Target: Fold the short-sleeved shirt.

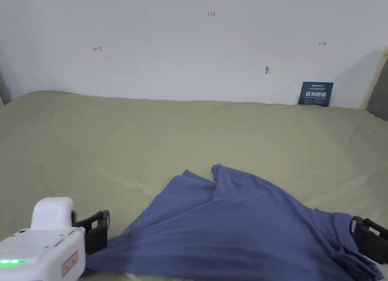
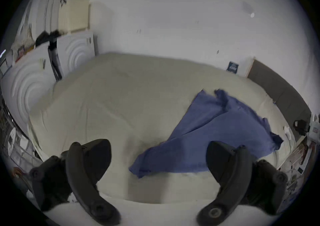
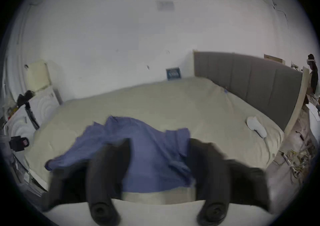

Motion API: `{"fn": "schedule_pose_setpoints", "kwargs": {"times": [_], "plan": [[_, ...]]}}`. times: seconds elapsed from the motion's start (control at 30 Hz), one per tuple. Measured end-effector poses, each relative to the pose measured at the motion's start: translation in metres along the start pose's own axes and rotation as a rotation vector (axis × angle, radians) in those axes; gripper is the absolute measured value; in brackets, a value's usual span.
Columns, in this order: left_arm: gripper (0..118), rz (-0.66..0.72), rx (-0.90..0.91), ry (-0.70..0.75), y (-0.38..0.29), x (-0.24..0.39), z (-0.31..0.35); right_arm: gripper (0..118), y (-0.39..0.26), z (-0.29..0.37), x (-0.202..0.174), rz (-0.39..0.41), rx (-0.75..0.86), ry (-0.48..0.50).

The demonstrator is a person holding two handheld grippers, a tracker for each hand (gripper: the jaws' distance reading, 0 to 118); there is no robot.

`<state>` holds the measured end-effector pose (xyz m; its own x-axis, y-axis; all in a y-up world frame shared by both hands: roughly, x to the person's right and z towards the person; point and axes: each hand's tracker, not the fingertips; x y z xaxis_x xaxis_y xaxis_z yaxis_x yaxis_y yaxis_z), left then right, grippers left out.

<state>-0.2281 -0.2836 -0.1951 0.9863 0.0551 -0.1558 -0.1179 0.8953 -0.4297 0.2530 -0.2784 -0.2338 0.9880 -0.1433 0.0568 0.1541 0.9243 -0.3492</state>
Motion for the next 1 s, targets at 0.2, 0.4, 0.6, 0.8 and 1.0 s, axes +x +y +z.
{"fn": "schedule_pose_setpoints", "kwargs": {"times": [0.2,0.4,0.6,0.8,1.0], "plan": [[0,-0.105,0.203,-0.023,-0.009,0.049,0.053,1,-0.008,0.039,-0.056,0.097,0.123,0.062],[0,-0.103,0.242,-0.019,0.003,0.039,0.065,1,-0.009,0.046,-0.081,0.172,0.148,0.085],[0,-0.054,0.095,0.029,-0.005,0.0,0.037,1,-0.021,0.036,-0.102,0.212,0.138,0.104],[0,0.093,-0.372,0.004,-0.046,-0.08,-0.066,1,-0.045,0.018,-0.119,0.219,0.058,0.141],[5,0.153,-0.462,-0.038,-0.058,-0.117,-0.118,1,-0.065,0.003,-0.12,0.225,-0.022,0.151]]}}
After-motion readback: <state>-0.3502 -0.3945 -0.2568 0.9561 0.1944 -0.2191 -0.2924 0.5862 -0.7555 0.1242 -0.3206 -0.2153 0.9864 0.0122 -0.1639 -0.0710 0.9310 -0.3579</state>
